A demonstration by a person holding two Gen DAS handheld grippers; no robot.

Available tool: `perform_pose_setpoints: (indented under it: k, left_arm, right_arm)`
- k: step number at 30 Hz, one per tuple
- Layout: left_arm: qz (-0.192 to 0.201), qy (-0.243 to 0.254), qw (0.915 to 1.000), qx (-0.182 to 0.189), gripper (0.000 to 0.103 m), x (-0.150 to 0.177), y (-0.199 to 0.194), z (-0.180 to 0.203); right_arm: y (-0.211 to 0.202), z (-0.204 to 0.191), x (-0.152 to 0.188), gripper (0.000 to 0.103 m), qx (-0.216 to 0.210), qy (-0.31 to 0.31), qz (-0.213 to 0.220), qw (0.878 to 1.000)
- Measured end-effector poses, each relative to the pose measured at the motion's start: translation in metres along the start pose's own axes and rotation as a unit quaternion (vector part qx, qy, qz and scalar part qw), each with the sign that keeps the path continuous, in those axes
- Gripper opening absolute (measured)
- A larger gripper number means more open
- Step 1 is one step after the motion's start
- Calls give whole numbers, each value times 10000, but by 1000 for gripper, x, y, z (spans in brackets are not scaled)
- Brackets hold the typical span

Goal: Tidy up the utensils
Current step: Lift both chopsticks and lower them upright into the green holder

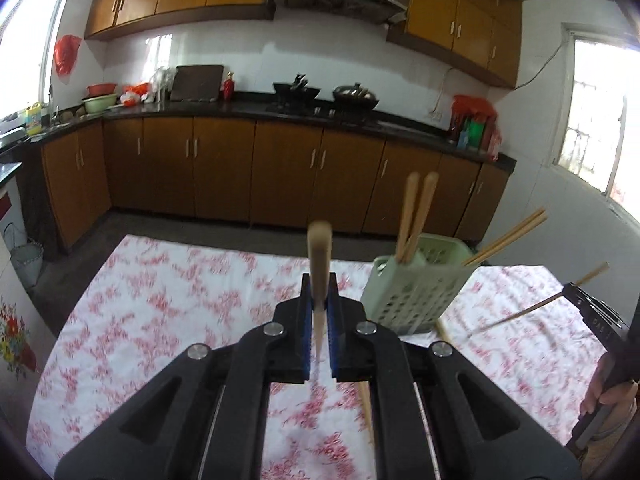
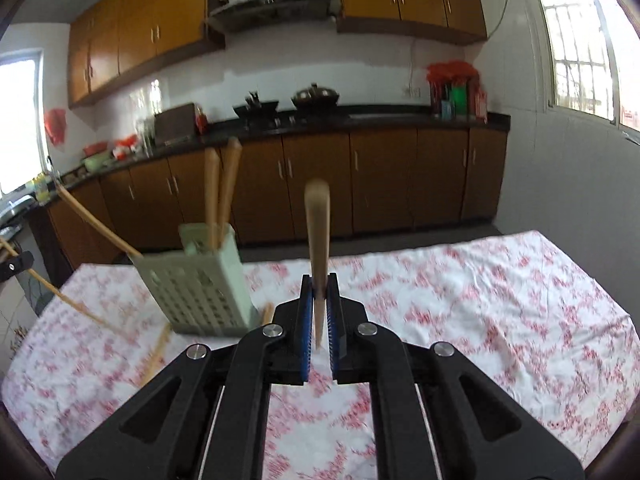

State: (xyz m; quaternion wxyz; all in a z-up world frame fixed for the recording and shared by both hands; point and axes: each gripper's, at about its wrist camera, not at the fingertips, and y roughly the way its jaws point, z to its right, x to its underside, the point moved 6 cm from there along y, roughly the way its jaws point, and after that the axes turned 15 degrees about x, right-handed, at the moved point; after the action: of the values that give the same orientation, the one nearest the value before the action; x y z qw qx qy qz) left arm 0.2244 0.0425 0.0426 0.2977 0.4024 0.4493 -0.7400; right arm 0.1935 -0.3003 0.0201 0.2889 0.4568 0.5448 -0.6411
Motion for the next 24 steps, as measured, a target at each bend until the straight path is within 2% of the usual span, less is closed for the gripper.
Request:
perform_pose_setpoints:
  k: [6,14,19,22,24]
  left_arm:
    - [338,184,9987,346,8,-26,-20,32]
    - [1162,430,9898,705,8,-71,-32,83]
    - [1672,495,9827,623,8,-96,-21,98]
    - [1819,547,9806,476,8,-103,-5,100]
    - [1764,525,9818,469,8,-103,11,99]
  right_arm:
    - [-32,-13,-46,8,-526,332,586,9963]
    - [-58,-34,-95,8,-952,721,1482,9817]
    - [-45,-45,-109,8,-913,904,1781,9756]
    - [-28,-52,-110,8,-811,900,1815,9759]
    - [-12,-58,-105,8,-767,857,1695,9788]
